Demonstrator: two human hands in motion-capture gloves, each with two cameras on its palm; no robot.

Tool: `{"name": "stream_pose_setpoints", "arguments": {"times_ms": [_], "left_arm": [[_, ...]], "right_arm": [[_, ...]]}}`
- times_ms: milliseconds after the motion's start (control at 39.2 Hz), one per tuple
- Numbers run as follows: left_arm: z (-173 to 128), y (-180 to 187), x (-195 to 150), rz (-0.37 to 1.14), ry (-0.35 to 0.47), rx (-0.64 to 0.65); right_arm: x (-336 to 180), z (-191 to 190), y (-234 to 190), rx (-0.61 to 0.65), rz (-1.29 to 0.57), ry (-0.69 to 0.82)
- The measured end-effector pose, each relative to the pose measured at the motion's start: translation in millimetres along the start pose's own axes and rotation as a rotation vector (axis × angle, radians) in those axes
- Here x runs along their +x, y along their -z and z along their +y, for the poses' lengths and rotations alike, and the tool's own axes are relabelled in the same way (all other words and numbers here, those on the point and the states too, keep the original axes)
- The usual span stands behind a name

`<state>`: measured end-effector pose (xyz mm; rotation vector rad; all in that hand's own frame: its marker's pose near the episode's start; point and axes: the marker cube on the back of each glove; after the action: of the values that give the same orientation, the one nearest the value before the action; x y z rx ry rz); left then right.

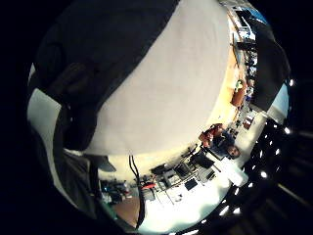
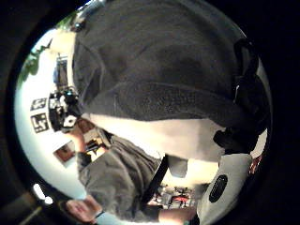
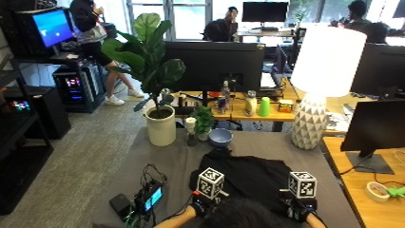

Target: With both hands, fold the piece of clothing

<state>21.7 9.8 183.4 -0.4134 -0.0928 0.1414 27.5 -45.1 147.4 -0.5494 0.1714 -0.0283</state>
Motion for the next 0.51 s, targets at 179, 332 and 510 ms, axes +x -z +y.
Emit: {"name": "stream_pose_setpoints", "arguments": {"times_ms": [179, 332, 510], "left_arm": [[52, 43, 2, 0.012, -0.092, -0.057], [46, 112, -11, -0.063, -0.027, 0.010], [-32, 171, -43, -0.133, 0.185, 0.075]], "right_arm": [[-27, 65, 39, -0.018, 0.016, 0.159], [-26, 69, 103, 0.092, 0.057, 0.116], [-15, 5, 172, 0.215, 0.045, -0.032]]}}
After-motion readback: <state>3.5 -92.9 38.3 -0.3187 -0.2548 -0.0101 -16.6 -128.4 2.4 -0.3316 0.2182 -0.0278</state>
